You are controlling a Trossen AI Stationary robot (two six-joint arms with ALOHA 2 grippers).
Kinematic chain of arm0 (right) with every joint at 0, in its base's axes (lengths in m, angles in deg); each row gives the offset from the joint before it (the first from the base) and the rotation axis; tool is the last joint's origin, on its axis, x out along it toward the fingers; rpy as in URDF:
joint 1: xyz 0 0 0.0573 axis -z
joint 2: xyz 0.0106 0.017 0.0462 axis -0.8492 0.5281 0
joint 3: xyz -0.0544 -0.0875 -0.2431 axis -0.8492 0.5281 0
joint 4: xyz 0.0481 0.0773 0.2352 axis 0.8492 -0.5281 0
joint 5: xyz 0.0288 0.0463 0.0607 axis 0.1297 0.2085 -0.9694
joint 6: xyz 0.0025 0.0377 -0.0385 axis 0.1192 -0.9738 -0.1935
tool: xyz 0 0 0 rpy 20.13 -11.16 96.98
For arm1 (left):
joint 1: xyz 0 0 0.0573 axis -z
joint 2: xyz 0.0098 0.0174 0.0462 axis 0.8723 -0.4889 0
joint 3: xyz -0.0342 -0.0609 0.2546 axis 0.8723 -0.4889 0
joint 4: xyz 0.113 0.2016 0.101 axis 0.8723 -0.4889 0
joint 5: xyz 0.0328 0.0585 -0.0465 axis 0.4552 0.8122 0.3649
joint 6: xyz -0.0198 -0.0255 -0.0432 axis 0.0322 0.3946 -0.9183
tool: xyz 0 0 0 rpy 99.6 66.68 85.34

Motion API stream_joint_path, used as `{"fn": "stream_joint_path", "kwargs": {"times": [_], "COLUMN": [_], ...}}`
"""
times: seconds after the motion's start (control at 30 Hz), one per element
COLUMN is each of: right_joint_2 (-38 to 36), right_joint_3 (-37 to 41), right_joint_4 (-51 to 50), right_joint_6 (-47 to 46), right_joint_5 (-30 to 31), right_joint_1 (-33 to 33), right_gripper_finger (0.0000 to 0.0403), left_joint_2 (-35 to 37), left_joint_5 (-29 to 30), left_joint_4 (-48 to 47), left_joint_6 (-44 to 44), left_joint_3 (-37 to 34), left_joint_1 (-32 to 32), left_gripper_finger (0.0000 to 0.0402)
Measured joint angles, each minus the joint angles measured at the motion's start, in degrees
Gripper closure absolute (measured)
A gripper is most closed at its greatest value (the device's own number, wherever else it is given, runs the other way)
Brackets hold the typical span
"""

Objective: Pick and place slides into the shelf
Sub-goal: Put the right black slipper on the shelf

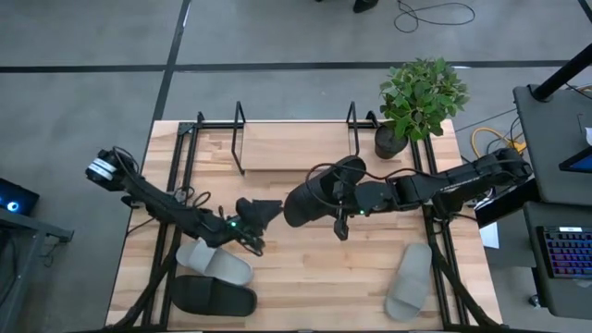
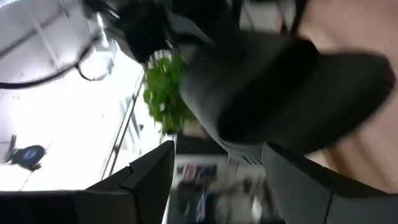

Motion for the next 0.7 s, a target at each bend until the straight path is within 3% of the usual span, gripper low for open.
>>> {"fn": "stream_joint_path", "kwargs": {"times": [0.2, 0.7], "right_joint_2": [-1.18, -2.40], "right_joint_3": [0.00, 0.00], "right_joint_4": [0.00, 0.75], "right_joint_6": [0.31, 0.28], "right_joint_5": [0.00, -0.46], "right_joint_1": [0.95, 3.92], "right_gripper_finger": [0.0390, 0.0390], "left_joint_2": [-2.01, -9.21], "left_joint_5": [8.73, 9.63], "left_joint_4": [0.07, 3.34], "left_joint_6": [5.00, 16.74], "left_joint_3": [0.59, 0.80], "left_joint_1": [1.98, 2.76], "left_gripper_finger": [0.0173, 0.0173]}}
